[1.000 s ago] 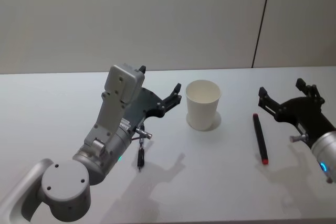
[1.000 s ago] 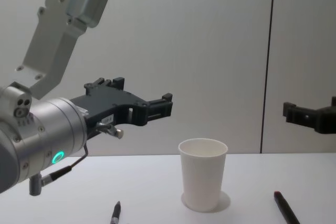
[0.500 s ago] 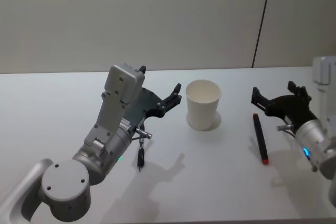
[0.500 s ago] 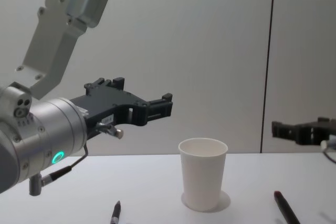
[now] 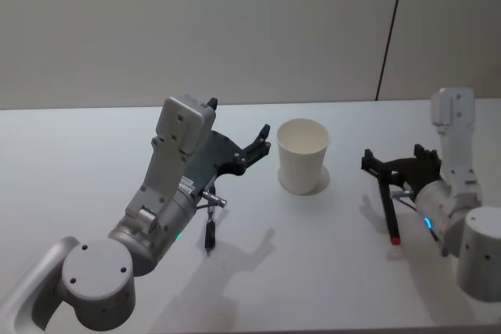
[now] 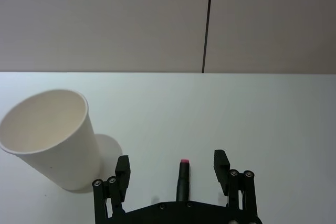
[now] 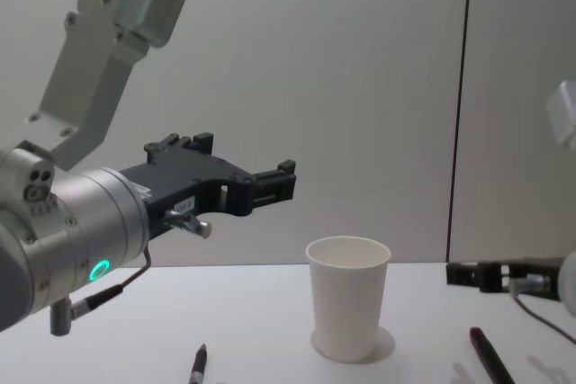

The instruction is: Place the pen into the pen holder.

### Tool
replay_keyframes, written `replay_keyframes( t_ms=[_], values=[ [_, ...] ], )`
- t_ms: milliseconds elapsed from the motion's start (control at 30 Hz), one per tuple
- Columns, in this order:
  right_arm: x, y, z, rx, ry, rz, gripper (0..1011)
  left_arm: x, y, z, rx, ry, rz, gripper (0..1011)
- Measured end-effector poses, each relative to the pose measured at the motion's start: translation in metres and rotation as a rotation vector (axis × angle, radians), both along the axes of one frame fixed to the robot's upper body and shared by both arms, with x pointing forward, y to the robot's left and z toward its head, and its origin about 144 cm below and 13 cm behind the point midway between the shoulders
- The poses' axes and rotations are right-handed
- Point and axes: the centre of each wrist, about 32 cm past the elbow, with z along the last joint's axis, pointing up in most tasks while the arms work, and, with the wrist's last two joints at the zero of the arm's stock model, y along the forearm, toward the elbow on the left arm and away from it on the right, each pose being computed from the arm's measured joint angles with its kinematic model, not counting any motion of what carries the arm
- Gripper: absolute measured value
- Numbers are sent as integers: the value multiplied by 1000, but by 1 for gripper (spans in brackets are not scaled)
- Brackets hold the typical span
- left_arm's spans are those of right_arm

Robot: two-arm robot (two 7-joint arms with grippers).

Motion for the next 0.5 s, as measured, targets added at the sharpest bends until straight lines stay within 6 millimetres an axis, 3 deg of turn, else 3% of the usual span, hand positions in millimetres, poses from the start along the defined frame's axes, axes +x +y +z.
replay_keyframes(
  t_ms=[500],
  values=[
    [14, 14, -18, 0, 138, -41, 1001, 0, 0, 0, 0, 0, 0, 1004]
  ],
)
